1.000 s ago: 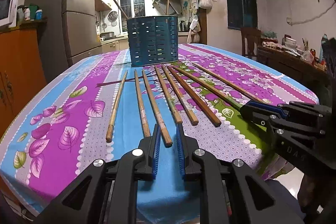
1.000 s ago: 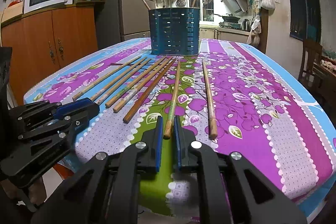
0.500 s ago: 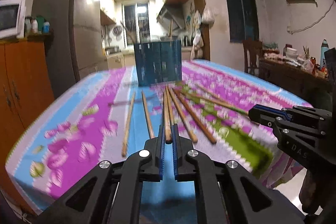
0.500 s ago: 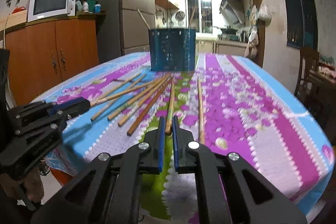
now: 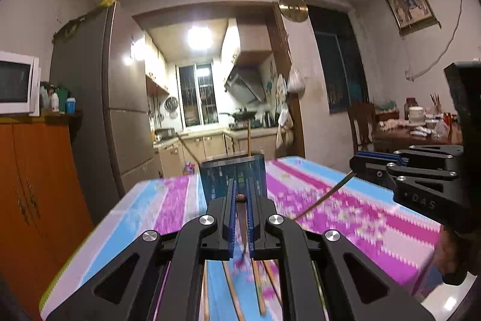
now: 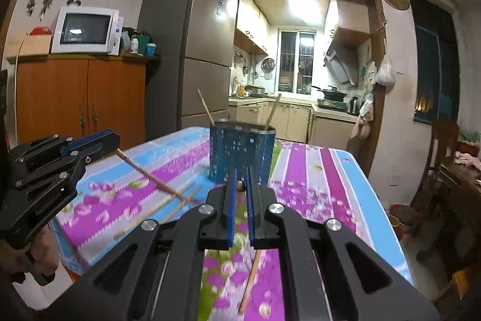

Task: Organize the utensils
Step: 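Lift the chopstick with the right tool and carry it over the holder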

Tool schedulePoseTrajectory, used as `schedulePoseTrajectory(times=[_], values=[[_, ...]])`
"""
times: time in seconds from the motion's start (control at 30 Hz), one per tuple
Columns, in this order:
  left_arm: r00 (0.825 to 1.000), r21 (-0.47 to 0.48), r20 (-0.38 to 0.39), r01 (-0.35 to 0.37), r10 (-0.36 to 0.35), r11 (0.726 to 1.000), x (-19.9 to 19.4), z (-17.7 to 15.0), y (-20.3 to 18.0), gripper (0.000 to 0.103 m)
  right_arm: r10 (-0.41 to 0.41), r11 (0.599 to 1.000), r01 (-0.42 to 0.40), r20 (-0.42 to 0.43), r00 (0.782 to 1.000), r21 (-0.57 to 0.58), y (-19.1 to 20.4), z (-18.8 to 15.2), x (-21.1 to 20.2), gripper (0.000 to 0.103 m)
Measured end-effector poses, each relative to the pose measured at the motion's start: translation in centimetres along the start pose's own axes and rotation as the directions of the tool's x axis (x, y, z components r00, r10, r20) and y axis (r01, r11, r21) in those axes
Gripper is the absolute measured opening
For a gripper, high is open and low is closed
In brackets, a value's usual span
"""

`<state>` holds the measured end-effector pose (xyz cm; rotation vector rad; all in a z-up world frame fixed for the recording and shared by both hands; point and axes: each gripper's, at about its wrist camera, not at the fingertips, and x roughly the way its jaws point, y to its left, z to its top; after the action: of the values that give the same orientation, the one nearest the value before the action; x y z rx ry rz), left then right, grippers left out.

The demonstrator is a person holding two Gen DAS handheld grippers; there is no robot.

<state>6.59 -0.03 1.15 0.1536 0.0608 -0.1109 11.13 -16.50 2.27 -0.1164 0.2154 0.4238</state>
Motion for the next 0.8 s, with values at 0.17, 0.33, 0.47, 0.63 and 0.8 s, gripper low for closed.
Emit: schedulePoseTrajectory(times=[0.17,0.33,0.47,0.63,0.8], values=[[1.0,0.006,0.022,0.001,-0.001,1.0,2.1,1.9,0.4,0.007,0.014,1.0,-0.014,0.003,1.0,0.005,-1.5,2.5,2.1,0.004],[1.0,0.009,0.02,0.01,-0.01,1.0,3.8,2.5,0.1,0.007,0.022,1.0,-0.022,0.001,1.0,0.004,-2.1,3.8,3.3,0.004],[1.0,0.006,0.014,0.017,-0.017,1.0,4.7,2.9,0.3,0.007,0.032,0.999,-0.032,-0.008,0.999,0.005,-2.4,4.7,4.3,0.004],[0.999,0.006,0.002,0.033,-0.033,0.999,5.8,4.1,1.1,0.007,0.046,0.999,-0.046,-0.026,0.999,0.008,-2.8,6.2,5.6,0.004],[0.999,-0.016,-0.026,0.047,-0.048,0.999,7.9,6.7,3.0,0.007,0.069,0.998,-0.069,-0.047,0.997,0.005,-2.8,8.3,7.1,0.004]])
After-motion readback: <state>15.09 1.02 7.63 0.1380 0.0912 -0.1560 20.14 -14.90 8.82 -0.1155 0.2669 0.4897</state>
